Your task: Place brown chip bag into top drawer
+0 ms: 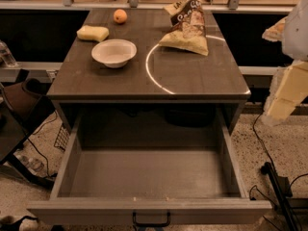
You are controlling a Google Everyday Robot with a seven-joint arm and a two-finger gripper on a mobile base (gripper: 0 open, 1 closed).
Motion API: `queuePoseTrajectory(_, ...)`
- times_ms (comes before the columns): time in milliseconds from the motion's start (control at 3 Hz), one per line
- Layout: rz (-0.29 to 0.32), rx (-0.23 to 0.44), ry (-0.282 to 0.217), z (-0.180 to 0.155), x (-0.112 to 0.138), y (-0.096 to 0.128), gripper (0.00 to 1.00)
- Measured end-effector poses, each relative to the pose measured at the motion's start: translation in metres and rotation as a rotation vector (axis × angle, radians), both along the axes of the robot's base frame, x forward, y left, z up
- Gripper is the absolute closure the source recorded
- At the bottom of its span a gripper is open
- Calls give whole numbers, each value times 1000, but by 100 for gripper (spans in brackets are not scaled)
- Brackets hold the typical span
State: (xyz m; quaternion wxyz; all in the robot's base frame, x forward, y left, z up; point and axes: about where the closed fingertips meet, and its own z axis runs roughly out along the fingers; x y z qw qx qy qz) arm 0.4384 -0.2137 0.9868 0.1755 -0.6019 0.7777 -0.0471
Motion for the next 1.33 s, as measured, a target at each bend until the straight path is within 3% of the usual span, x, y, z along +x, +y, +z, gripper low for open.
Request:
queuePoseTrajectory(333, 0, 0, 0, 0, 0, 0, 0)
queuePoseTrajectory(667, -8, 37, -70, 5, 13, -1, 0)
queuePoseTrajectory(1000, -63, 153, -195, 14, 64, -7, 0)
queuePoseTrajectory(1333, -199, 320, -328, 31, 164, -25, 0)
